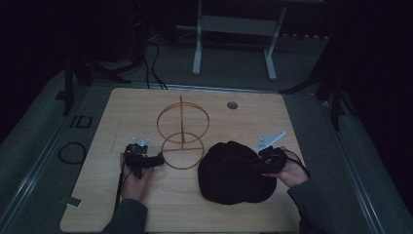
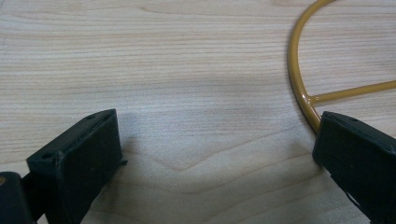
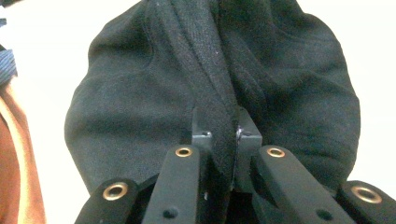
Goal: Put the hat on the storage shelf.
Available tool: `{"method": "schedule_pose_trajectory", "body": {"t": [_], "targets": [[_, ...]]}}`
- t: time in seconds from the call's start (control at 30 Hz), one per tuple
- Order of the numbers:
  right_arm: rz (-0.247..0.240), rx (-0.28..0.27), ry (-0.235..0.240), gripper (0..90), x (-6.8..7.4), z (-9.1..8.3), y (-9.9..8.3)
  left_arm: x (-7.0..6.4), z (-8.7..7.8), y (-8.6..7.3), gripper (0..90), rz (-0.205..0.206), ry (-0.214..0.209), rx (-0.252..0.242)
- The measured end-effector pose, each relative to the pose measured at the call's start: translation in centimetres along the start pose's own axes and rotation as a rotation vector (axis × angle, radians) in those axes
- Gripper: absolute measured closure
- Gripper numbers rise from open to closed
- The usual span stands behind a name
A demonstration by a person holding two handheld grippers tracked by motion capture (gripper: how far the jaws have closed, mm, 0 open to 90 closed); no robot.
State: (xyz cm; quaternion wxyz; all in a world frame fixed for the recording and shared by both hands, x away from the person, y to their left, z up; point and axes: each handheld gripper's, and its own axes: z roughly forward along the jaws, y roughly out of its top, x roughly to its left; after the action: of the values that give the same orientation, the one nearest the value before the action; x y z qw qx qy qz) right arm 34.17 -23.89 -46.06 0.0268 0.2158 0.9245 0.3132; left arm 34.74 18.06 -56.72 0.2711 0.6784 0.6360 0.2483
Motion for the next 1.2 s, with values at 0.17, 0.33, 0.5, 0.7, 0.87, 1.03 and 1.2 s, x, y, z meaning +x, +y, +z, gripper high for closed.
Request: {"method": "schedule_pose_trajectory", "body": {"t": [0.17,0.33,0.5,0.7,0.87,1.03,1.2], "targets": [[-0.003,-0.017,-0.019,83.6,0.0,-0.5,0.2,0.0,0.0,0.0,0.7,0.0,0.0,0.0],[-0.008,-0.036,-0.027,83.8,0.0,-1.3,0.4,0.0,0.0,0.0,0.7,0.0,0.0,0.0],[-0.007,-0.043,-0.04,84.0,-0.1,-1.8,0.6,0.0,0.0,0.0,0.7,0.0,0.0,0.0],[-0.007,-0.058,-0.058,84.7,-0.2,-2.6,0.8,0.0,0.0,0.0,0.7,0.0,0.0,0.0],[-0.005,-0.071,-0.063,84.7,-0.4,-3.2,0.9,0.0,0.0,0.0,0.7,0.001,-0.001,0.0],[0.012,-0.11,-0.07,84.6,-0.7,-4.3,1.1,0.0,0.0,0.0,0.7,0.001,0.0,0.0],[0.025,-0.135,-0.091,84.6,-0.9,-5.2,1.5,0.0,0.0,0.0,0.8,0.001,0.0,0.0]]}}
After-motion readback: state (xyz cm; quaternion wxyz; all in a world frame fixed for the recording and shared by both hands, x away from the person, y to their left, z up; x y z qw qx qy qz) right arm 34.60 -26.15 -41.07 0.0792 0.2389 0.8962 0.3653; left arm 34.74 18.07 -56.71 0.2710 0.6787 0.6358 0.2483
